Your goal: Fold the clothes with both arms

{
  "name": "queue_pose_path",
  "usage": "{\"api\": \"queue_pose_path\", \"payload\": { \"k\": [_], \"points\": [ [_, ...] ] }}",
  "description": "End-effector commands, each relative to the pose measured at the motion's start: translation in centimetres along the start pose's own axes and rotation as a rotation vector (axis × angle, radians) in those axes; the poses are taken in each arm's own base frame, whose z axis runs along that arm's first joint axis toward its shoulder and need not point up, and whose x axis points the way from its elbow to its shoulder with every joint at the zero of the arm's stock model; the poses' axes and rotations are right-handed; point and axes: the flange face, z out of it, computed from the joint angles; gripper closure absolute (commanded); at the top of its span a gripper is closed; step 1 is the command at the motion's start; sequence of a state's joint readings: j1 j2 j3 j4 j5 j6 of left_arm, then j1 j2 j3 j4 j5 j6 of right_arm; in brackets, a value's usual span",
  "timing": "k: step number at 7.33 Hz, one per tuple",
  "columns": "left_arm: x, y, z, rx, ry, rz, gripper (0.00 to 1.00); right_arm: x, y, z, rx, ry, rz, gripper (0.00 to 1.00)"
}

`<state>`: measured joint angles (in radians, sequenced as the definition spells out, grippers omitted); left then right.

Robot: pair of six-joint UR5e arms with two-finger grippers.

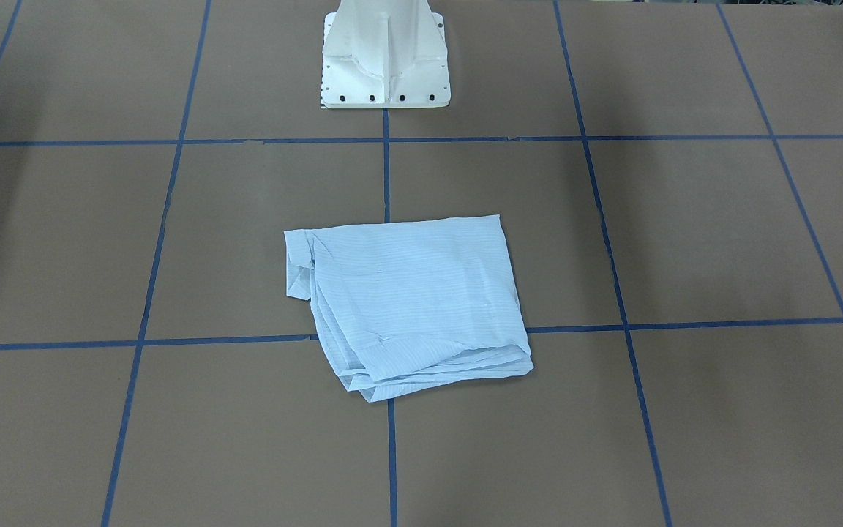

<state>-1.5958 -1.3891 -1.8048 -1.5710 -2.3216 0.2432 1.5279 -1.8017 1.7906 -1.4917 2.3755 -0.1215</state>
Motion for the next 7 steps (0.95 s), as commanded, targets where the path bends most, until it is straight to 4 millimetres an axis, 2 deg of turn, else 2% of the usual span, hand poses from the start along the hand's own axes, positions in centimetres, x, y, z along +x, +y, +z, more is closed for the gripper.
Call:
{"api": "queue_pose_path", "payload": {
  "k": [1, 2, 4, 5, 7],
  "points": [
    [-1.1, 0.4, 1.1, -0.021, 0.000, -0.022, 0.00, 0.4, 0.2, 0.9, 0.005, -0.059, -0.011, 0.00],
    [-1.9, 1.6, 2.3, -0.047, 0.003, -0.047, 0.00, 0.5, 0.3, 1.0, 0.020, -0.048, -0.032, 0.00],
    [-1.9, 0.9, 2.1, -0.030, -0.006, -0.018, 0.00, 0.5, 0.3, 0.9, 0.026, -0.044, -0.037, 0.00],
    [-2.3, 1.2, 2.7, -0.028, -0.003, -0.015, 0.00, 0.3, 0.2, 0.8, 0.029, -0.045, -0.041, 0.00],
    [-2.2, 1.0, 2.6, -0.004, 0.002, 0.001, 0.00, 0.2, 0.1, 0.7, 0.032, -0.046, -0.043, 0.00]
  ]
}}
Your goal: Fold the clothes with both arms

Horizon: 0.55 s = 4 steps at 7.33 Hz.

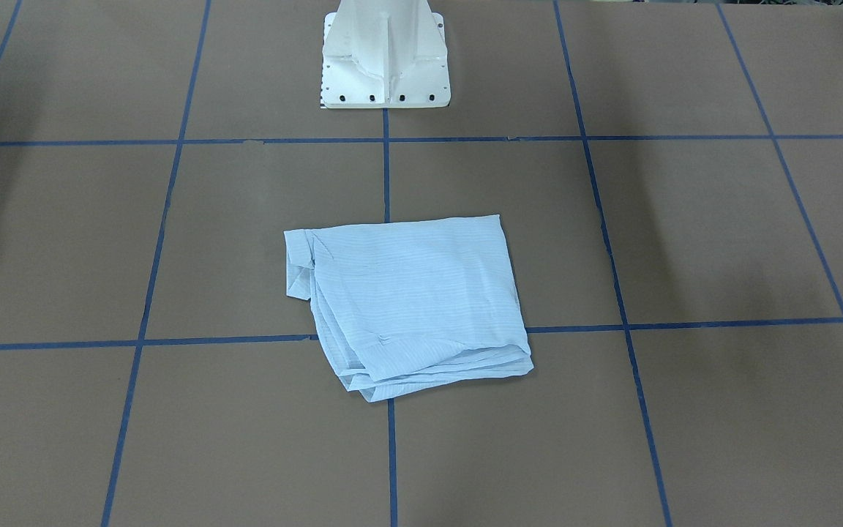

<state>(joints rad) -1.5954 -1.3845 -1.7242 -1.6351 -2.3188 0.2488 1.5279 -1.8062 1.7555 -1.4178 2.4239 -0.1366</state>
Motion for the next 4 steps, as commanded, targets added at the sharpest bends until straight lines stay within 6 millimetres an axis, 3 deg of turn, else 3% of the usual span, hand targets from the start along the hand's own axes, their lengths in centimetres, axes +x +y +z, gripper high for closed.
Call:
{"api": "queue_pose_path", "payload": {
  "k": [1, 4],
  "points": [
    [0.14, -0.14, -0.12, 0.015, 0.002, 0.013, 0.00, -0.15, -0.11, -0.14, 0.003, 0.001, -0.004, 0.00],
    [0.20, -0.40, -0.26, 0.018, 0.001, 0.016, 0.00, -0.25, -0.35, -0.28, 0.011, 0.003, -0.013, 0.00]
  ]
}}
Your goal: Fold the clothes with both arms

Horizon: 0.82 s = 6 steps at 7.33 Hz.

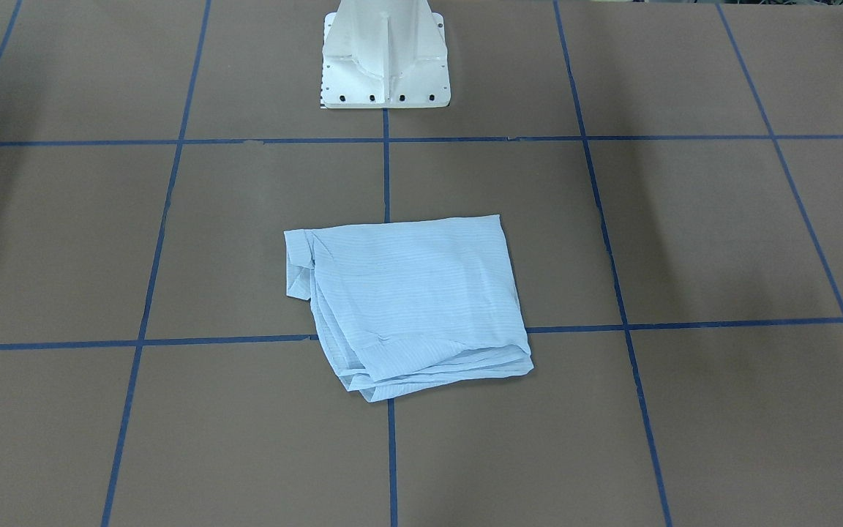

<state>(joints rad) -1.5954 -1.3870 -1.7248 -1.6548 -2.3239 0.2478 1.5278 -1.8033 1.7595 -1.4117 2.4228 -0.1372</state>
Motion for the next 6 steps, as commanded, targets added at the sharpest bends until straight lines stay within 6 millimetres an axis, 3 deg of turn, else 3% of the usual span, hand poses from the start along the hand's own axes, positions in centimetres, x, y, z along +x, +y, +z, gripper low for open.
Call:
{"api": "queue_pose_path", "payload": {
  "k": [1, 6],
  "points": [
    [0.03, -0.16, -0.07, 0.003, -0.001, 0.004, 0.00, 0.13, -0.12, 0.10, 0.000, 0.001, 0.016, 0.00],
    [0.01, -0.08, -0.03, 0.002, 0.000, 0.002, 0.00, 0.94, -0.51, -0.36, -0.048, 0.115, 0.075, 0.00]
  ]
}}
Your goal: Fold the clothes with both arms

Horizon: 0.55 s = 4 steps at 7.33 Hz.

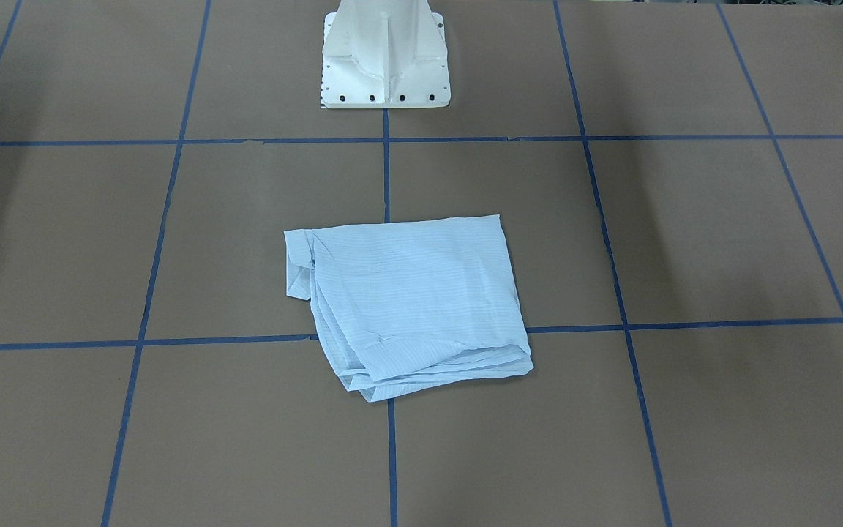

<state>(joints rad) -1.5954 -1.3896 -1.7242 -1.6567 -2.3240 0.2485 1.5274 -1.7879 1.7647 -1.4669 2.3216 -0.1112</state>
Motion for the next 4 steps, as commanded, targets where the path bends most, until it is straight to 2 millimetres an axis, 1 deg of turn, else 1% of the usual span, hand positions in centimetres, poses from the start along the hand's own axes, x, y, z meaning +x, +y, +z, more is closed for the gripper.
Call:
{"api": "queue_pose_path", "payload": {
  "k": [1, 2, 3, 4],
  "points": [
    [-0.02, 0.07, 0.04, -0.001, 0.000, -0.001, 0.00, 0.20, -0.14, -0.13, -0.015, 0.035, 0.062, 0.00],
    [-0.06, 0.10, 0.09, -0.002, 0.001, -0.003, 0.00, 0.18, 0.20, -0.15, -0.007, 0.031, 0.054, 0.00],
    [-0.13, 0.22, 0.19, -0.004, 0.001, -0.004, 0.00, -0.22, 0.08, -0.64, 0.002, 0.036, 0.041, 0.00],
    [-0.10, 0.28, 0.18, -0.004, 0.001, -0.004, 0.00, -0.25, -0.01, -0.69, 0.003, 0.036, 0.040, 0.00]
  ]
}}
